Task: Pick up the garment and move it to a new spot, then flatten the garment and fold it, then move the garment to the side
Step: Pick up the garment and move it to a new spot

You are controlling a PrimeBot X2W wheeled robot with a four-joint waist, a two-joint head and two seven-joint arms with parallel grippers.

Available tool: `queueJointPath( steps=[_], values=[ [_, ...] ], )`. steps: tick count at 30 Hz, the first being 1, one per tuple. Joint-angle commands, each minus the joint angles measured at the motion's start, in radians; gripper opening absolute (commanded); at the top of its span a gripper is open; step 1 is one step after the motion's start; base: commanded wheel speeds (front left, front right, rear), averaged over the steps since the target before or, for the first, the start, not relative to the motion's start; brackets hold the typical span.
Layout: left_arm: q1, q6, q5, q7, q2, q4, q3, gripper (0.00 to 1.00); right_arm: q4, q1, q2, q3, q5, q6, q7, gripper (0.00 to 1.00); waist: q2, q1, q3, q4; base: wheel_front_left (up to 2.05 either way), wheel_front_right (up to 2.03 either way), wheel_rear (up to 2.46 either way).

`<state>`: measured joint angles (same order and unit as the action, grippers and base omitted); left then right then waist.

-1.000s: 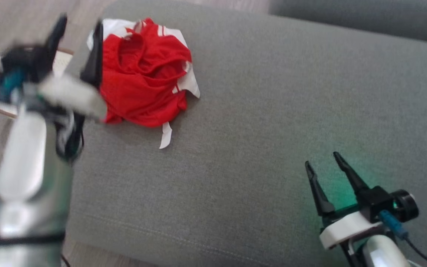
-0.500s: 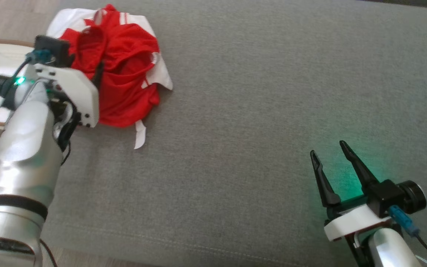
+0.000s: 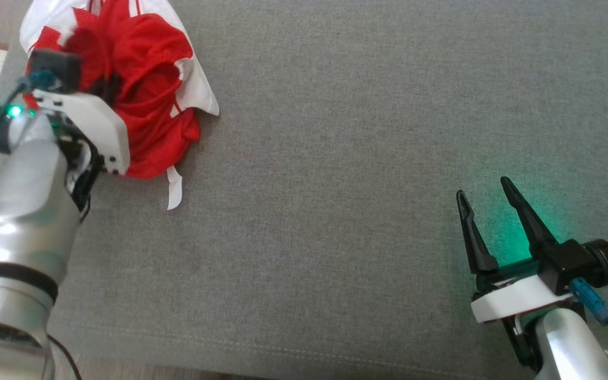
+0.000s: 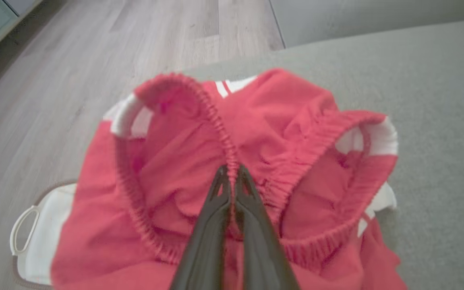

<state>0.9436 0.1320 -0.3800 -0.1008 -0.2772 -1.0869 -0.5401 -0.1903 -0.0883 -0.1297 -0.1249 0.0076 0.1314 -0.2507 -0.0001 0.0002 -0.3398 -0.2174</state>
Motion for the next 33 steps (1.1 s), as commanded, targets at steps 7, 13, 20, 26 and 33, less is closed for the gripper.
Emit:
queueJointPath(
  steps=[7, 13, 20, 26, 33],
  values=[
    [0.105, -0.001, -0.047, -0.102, -0.078, 0.037, -0.031, 0.0, 0.009, 0.0, 0.014, -0.024, 0.001, -0.001, -0.011, 1.0, 0.0001, -0.0002, 0.084, -0.002, 0.0, 0.0, 0.0],
    [0.158, -0.001, -0.088, -0.127, -0.098, 0.123, -0.095, 0.0, -0.01, 0.001, 0.041, -0.042, 0.015, -0.001, -0.011, 1.0, 0.0001, -0.0002, 0.175, 0.008, 0.0, 0.0, 0.0],
    [0.223, -0.001, -0.146, -0.111, -0.129, 0.259, -0.155, 0.0, -0.024, 0.007, 0.072, -0.071, 0.039, -0.001, -0.011, 1.0, 0.0001, -0.0002, 0.273, 0.074, 0.0, 0.0, 0.0],
    [0.284, -0.001, -0.197, -0.086, -0.127, 0.378, -0.159, 0.0, -0.018, 0.014, 0.079, -0.076, 0.07, -0.001, -0.011, 1.0, 0.0001, -0.0002, 0.316, 0.181, 0.0, 0.0, 0.0],
    [0.295, -0.006, -0.233, -0.077, -0.092, 0.479, -0.156, 0.0, 0.0, -0.015, 0.079, -0.102, 0.127, -0.001, -0.011, 1.0, 0.0001, -0.0002, 0.319, 0.347, 0.0, 0.0, 0.0]
  ],
)
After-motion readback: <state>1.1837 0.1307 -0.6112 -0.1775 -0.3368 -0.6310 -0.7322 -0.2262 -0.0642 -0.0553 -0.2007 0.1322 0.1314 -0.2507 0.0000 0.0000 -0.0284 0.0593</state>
